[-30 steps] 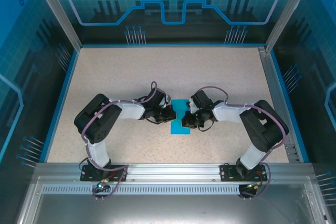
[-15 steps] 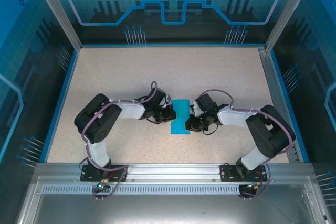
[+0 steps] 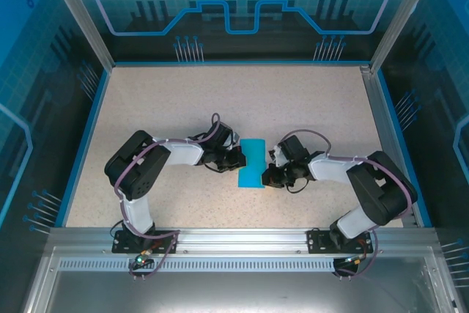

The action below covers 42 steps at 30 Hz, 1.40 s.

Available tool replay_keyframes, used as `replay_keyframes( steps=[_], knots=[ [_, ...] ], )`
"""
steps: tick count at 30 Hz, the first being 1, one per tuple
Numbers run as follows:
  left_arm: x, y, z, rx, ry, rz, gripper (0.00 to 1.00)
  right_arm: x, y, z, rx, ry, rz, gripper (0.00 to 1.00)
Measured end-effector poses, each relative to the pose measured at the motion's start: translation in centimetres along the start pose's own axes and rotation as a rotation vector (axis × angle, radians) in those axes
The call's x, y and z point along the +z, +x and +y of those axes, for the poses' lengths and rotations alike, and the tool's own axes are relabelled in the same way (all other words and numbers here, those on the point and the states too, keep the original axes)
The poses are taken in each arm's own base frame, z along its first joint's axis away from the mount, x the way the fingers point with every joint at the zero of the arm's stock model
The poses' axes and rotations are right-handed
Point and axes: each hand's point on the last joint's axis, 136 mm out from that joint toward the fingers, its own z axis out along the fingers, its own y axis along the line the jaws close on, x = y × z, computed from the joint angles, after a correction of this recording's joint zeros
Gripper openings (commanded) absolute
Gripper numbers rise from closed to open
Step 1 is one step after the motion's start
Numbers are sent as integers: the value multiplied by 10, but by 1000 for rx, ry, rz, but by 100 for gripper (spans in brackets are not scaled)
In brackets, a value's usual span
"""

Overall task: Fold a paper plane with a square sheet of paper (pick it up from the middle)
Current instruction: Fold the triangle a second time at the center of the table, then turn over the paper at the center of the table.

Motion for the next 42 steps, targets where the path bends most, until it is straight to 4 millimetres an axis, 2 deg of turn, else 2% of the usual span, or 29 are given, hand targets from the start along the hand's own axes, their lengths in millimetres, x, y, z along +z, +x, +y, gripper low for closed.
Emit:
replay_keyframes(
  steps=[12,18,28,35,42],
  knots=[
    [0,0,0,0,-2,1,0,-12,12,-13,21,-8,-8,10],
    [0,-1,0,1,-12,0,0,-24,16,-20,53,23,-12,16],
    [0,-1,0,8,-14,-2,0,-33,-19,-2,44,1,-94,29],
    [0,-1,0,11,-15,-2,0,-22,-25,-5,75,-5,-80,34],
    [0,-1,0,11,-14,-2,0,-19,-28,1,70,-40,-75,40]
  ],
)
